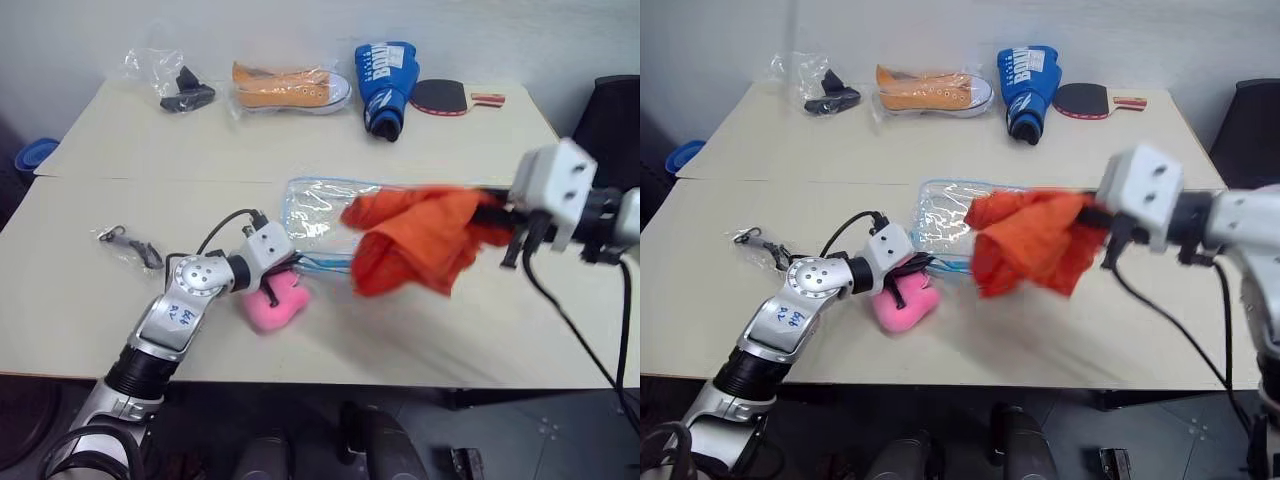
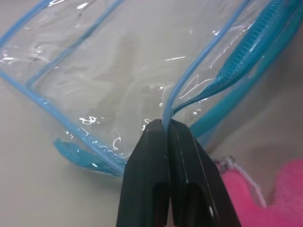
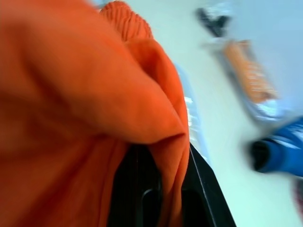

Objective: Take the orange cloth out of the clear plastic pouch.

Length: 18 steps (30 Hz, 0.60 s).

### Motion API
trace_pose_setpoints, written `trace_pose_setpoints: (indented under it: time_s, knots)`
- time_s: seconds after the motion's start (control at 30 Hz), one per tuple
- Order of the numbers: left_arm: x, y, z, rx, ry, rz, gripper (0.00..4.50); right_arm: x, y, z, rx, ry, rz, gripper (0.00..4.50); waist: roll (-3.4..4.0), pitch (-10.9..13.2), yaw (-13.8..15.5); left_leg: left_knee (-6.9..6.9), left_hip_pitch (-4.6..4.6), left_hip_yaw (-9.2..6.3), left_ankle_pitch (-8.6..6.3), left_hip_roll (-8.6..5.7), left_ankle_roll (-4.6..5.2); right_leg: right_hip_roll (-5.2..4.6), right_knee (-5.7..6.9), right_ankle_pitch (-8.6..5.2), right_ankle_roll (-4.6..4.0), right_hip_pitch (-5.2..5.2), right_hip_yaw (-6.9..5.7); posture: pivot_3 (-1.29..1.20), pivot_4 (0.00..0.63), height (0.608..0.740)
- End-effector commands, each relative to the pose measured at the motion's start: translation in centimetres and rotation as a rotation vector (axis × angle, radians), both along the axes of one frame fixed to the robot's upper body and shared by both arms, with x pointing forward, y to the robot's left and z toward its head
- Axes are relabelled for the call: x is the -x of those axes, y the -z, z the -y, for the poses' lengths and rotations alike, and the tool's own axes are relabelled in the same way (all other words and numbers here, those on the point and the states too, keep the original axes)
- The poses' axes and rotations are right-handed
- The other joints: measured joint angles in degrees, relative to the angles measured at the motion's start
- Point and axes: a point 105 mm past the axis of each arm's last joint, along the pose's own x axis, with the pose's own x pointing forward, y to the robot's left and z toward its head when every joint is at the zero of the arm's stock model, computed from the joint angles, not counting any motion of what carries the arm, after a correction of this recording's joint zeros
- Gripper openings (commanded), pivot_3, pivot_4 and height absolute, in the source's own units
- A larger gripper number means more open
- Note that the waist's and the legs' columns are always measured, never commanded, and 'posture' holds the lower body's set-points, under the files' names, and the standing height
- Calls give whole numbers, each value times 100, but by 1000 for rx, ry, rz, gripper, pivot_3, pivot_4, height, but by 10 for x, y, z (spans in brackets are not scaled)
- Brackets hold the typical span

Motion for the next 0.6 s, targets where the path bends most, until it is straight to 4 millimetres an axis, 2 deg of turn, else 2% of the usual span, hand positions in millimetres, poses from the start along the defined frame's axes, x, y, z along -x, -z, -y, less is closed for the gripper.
trace_pose_setpoints:
  time_s: [0.03,0.1,0.17,0.23,0.27,0.37,0.43,0.6]
  knots:
    - [3,0,-4,-8,13,-3,0,-16,-25,33,-38,179,160,66,0,0,6,0,0,1,0,-1,0,-1,0,0,0,0,1,0,150,740]
    - [2,-1,-4,-3,13,-1,0,-21,-14,46,8,244,197,66,0,0,10,-1,-4,3,0,-1,0,-1,-1,0,0,-2,0,0,150,740]
    - [2,-4,-2,9,19,2,0,-25,9,66,100,318,219,66,-2,-1,29,-9,-5,-2,0,1,0,1,3,0,0,-1,-7,0,150,740]
    - [3,-7,2,20,40,8,0,-32,52,109,122,504,143,66,-2,-1,31,-8,-11,1,2,-2,3,-3,6,2,4,-3,-7,0,150,740]
    - [4,-8,4,25,52,12,0,-31,74,124,148,563,94,66,-2,-1,38,-6,-10,3,3,-2,4,-4,5,3,6,0,-8,0,150,740]
    - [9,-18,10,51,110,28,0,-19,133,146,233,630,-28,66,-1,-2,27,-6,-13,8,6,-7,11,-9,4,7,13,1,-3,0,150,740]
    - [12,-28,14,70,146,43,0,-14,150,151,252,636,-47,66,0,-1,-1,-6,-10,9,7,-5,9,-7,-3,7,13,1,-2,0,150,740]
    - [25,-53,15,155,241,-8,0,-8,158,158,404,565,2,66,7,1,-108,-7,15,25,14,-5,-4,-1,5,6,10,7,25,0,150,740]
